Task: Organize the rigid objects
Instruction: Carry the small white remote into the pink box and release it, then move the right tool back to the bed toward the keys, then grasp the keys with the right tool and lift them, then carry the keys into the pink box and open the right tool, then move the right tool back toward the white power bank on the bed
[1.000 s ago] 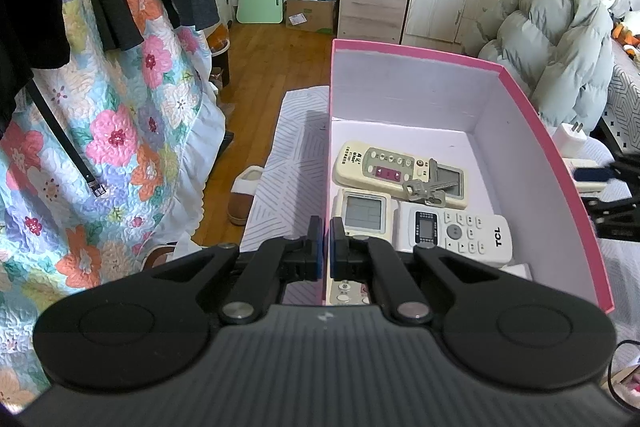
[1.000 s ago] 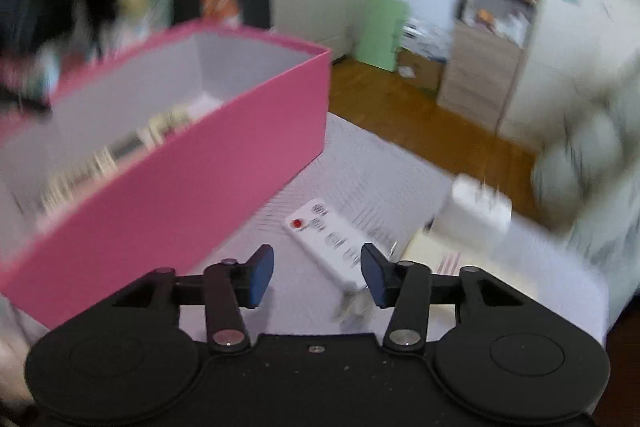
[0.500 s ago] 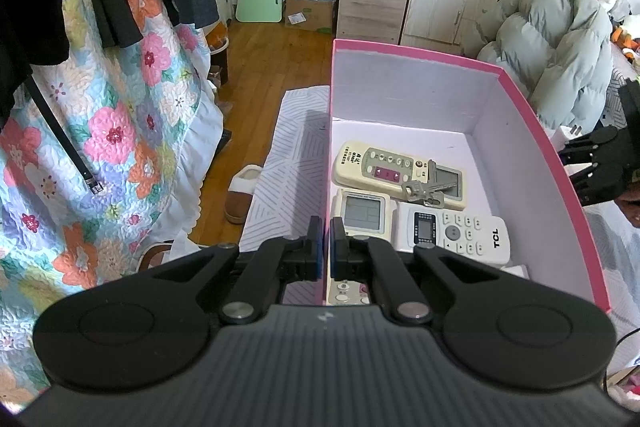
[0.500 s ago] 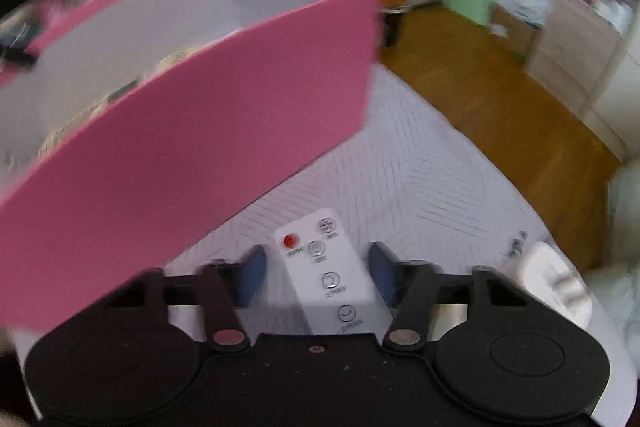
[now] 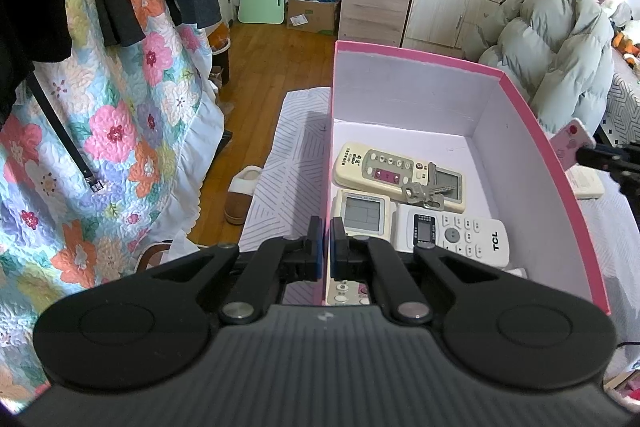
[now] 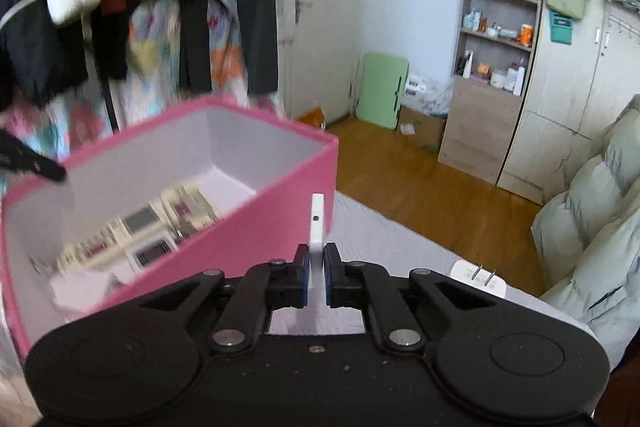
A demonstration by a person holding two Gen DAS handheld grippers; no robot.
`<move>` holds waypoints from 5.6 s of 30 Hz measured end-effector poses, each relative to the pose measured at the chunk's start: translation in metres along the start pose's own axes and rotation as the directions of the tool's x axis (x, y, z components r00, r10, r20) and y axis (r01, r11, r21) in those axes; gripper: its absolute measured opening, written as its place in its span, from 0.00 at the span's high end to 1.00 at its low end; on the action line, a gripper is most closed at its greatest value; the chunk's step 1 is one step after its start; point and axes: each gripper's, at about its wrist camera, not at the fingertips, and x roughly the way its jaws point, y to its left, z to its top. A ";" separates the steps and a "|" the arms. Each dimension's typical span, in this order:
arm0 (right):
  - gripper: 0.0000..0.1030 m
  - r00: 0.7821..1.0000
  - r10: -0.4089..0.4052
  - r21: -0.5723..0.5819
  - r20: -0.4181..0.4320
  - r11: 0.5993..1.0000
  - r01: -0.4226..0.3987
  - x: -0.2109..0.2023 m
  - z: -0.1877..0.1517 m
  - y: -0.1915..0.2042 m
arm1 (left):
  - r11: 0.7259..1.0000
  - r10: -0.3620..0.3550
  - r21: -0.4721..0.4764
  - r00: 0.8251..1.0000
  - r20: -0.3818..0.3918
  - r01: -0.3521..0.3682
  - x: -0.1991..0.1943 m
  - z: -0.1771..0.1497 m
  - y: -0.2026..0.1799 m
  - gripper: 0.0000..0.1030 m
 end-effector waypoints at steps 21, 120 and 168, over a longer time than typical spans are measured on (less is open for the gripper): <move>0.93 0.916 0.402 0.147 0.024 0.904 -0.401 0.011 0.053 0.054 | 1.000 -0.015 -0.016 1.000 0.007 0.015 -0.001 0.002 0.001 0.98; 0.95 0.949 0.312 0.167 0.042 0.934 -0.315 -0.006 0.048 0.059 | 0.999 0.002 0.051 0.999 0.039 -0.004 -0.013 -0.003 -0.003 0.98; 0.30 0.915 -0.040 -0.138 -0.401 0.990 -0.017 0.040 -0.052 -0.120 | 0.996 0.088 0.026 0.996 -0.024 -0.088 0.005 0.007 -0.012 0.96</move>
